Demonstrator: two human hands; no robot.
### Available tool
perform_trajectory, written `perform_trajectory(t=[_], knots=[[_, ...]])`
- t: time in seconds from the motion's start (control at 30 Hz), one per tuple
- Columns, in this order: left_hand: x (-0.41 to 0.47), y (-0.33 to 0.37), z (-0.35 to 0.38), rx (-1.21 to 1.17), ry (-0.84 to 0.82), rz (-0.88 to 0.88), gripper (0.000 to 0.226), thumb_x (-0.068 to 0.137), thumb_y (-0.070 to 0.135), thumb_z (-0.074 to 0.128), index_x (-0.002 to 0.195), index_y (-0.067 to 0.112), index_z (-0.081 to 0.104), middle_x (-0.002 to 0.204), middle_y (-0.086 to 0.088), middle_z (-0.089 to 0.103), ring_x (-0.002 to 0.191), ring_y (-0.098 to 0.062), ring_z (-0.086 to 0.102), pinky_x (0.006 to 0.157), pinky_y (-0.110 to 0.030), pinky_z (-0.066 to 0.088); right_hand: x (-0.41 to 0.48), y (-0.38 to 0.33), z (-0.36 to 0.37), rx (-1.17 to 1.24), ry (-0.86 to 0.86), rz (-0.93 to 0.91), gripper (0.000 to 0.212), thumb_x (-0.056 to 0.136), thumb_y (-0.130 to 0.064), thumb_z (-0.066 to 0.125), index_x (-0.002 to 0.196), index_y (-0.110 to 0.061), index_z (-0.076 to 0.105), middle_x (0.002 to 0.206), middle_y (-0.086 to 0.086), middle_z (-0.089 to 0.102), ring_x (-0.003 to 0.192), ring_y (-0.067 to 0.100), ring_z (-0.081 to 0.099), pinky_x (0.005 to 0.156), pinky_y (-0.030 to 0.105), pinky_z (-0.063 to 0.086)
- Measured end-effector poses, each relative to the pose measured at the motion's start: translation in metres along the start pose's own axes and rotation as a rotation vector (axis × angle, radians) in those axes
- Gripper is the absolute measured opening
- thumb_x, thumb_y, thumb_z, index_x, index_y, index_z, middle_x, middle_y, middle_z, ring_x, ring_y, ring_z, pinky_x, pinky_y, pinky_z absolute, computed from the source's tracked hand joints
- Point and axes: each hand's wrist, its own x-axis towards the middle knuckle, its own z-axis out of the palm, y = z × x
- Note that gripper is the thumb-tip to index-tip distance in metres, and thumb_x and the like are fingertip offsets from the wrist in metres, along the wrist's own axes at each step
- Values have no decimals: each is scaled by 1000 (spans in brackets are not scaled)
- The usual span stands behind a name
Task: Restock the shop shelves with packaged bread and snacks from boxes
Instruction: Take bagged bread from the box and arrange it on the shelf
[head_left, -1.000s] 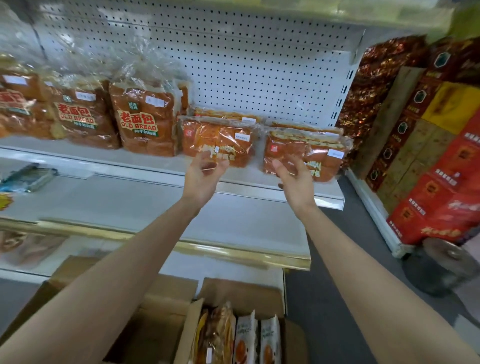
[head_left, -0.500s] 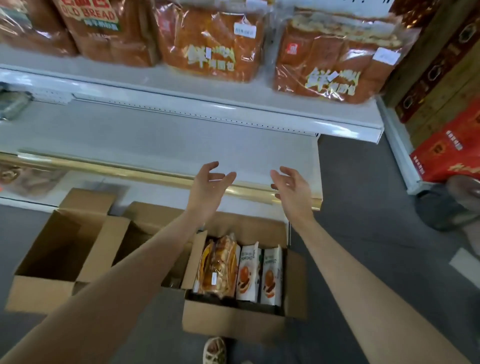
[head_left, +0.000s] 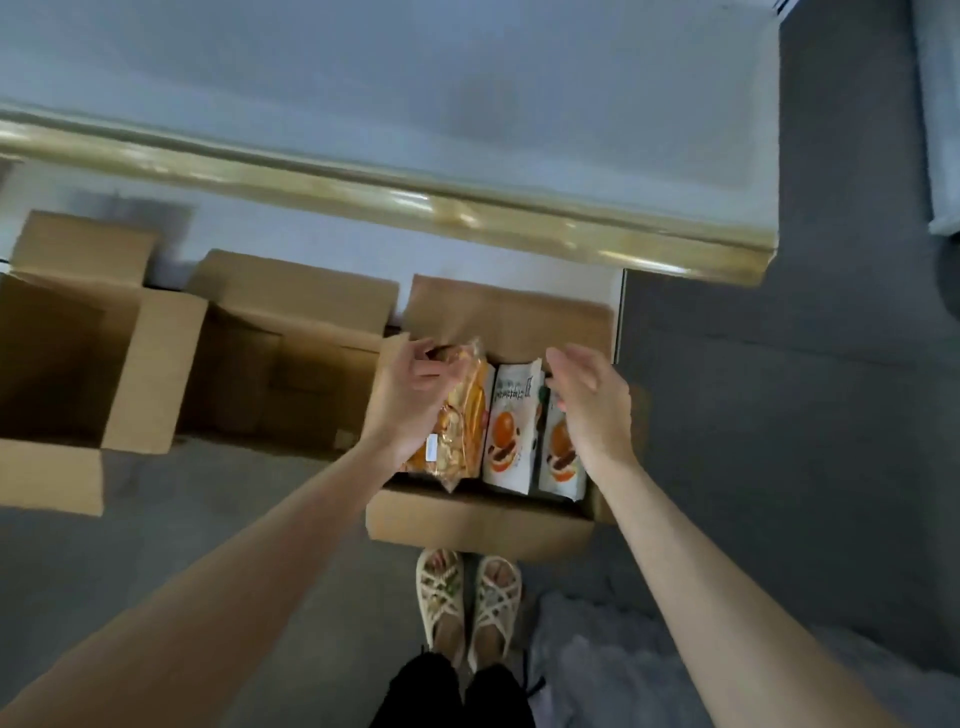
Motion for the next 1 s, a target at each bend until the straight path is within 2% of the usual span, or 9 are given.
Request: perform_trajectory(t=[0.13, 0.23, 0.33, 0.4, 0.47, 0.6, 0.73, 0.93, 1.0], knots=[[31, -61, 19, -23, 9, -124, 57, 81, 45, 69, 129, 20, 49, 106, 8, 65, 105, -17, 64, 90, -49, 55, 27, 59, 19, -28, -14, 71, 44, 90, -44, 62, 124, -17, 59, 108, -8, 67, 102, 9, 64, 96, 36, 52], [50, -101, 33, -4, 16, -170, 41, 85, 40, 67, 118, 27, 48, 111, 4, 64, 105, -19, 64, 89, -49, 55, 40, 97, 29, -8, -30, 114, 37, 90, -42, 63, 120, -21, 58, 107, -7, 68, 103, 14, 65, 97, 39, 51], [68, -144, 50, 31, 21, -186, 44, 87, 38, 65, 125, 23, 48, 110, 6, 61, 104, -14, 62, 85, -37, 55, 53, 141, 39, -11, -40, 135, 33, 90, -40, 63, 118, -22, 59, 111, -2, 68, 105, 16, 65, 98, 40, 50], [79, -172, 60, 34, 38, -208, 48, 89, 36, 64, 130, 18, 48, 110, 6, 61, 98, -8, 61, 73, -20, 52, 62, 171, 48, -18, -57, 142, 21, 91, -39, 63, 109, -28, 59, 109, -2, 69, 105, 16, 65, 98, 42, 50], [88, -200, 66, 48, 64, -233, 47, 89, 35, 65, 129, 16, 50, 113, 4, 62, 97, -6, 60, 66, -13, 46, 68, 195, 55, -8, -73, 157, 11, 91, -35, 64, 100, -34, 57, 103, -8, 68, 102, 13, 65, 97, 40, 50], [106, -248, 75, 78, 77, -247, 50, 89, 43, 64, 130, 16, 53, 123, -2, 61, 113, -19, 59, 83, -23, 48, 77, 231, 68, 32, -107, 190, 26, 91, -33, 63, 113, -19, 60, 106, -6, 66, 101, 7, 61, 94, 32, 50], [120, -276, 86, 129, 104, -248, 56, 92, 42, 59, 141, 18, 42, 138, -4, 50, 126, -22, 47, 103, -38, 44, 89, 261, 80, 48, -95, 215, 9, 92, -29, 63, 99, -29, 57, 97, -15, 64, 94, 1, 61, 90, 29, 51], [144, -305, 92, 109, 96, -254, 68, 92, 47, 56, 150, 24, 28, 148, -2, 40, 135, -25, 38, 111, -50, 36, 105, 282, 94, 66, -93, 232, 21, 91, -29, 63, 110, -19, 59, 101, -11, 65, 107, 17, 63, 98, 38, 49], [152, -311, 94, 115, 91, -237, 68, 92, 49, 55, 150, 25, 28, 148, -1, 40, 137, -26, 37, 112, -51, 36, 108, 286, 99, 68, -106, 226, 34, 91, -30, 63, 119, -11, 58, 101, -12, 63, 109, 18, 62, 100, 39, 48]])
